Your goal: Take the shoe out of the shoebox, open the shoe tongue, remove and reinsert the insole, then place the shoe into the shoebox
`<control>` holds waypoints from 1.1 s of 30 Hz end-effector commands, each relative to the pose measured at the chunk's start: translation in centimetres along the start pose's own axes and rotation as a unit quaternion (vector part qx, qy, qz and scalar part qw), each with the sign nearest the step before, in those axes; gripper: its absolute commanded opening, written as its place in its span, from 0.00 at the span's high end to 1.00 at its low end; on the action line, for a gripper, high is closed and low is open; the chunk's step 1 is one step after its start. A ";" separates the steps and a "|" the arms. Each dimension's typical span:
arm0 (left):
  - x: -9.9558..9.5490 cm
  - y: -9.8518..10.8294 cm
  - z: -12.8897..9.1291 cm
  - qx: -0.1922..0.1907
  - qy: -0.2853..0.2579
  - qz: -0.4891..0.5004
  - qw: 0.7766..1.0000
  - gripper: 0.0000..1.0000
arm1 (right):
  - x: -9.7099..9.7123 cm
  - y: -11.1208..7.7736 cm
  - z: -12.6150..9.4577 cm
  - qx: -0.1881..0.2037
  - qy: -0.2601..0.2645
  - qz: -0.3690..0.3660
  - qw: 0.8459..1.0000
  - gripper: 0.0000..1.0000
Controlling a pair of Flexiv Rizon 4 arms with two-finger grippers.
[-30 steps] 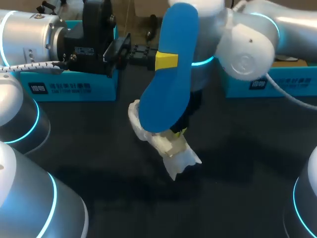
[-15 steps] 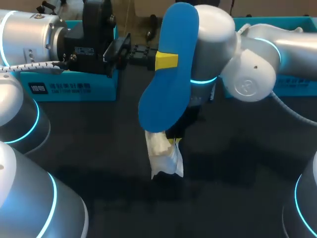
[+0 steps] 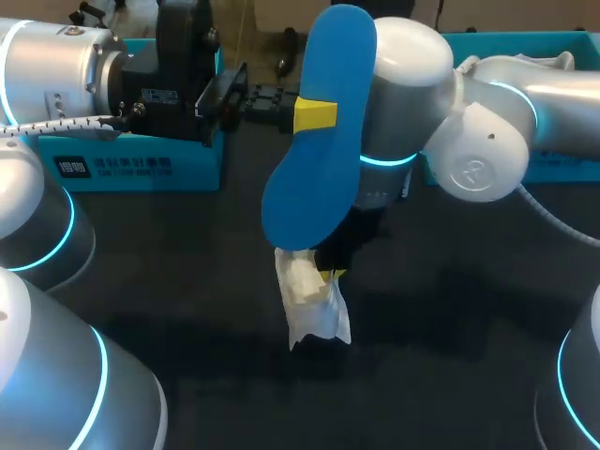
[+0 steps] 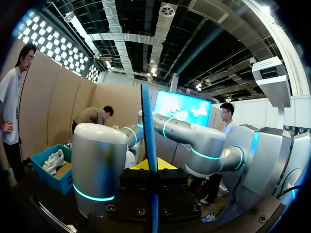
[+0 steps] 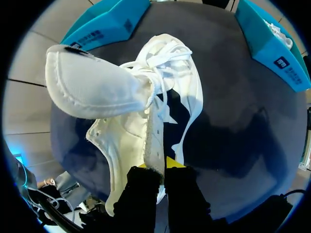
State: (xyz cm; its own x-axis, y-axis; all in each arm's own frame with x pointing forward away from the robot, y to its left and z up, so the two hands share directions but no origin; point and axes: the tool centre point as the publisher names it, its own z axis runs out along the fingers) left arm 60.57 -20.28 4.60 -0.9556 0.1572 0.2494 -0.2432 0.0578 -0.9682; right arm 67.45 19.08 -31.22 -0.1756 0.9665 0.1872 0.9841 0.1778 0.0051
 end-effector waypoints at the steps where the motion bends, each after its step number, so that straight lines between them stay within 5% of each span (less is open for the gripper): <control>1: -0.1 0.0 0.2 0.000 0.001 0.000 1.000 1.00 | -0.9 -0.6 0.7 -0.001 0.018 0.001 1.000 1.00; 30: -0.1 0.0 0.2 0.000 0.001 0.000 1.000 1.00 | -2.6 -1.3 3.9 0.013 0.056 0.004 0.998 1.00; 33: -0.1 0.0 0.2 0.000 0.001 0.000 1.000 1.00 | -2.7 -1.3 3.8 0.013 0.055 0.005 0.998 0.67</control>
State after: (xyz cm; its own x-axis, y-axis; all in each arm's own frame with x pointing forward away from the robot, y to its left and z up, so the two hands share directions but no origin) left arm 60.56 -20.28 4.60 -0.9556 0.1572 0.2494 -0.2432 0.0579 -0.9682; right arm 66.66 17.07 -35.65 -0.1602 0.9427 0.2927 0.9842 0.1752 -0.0254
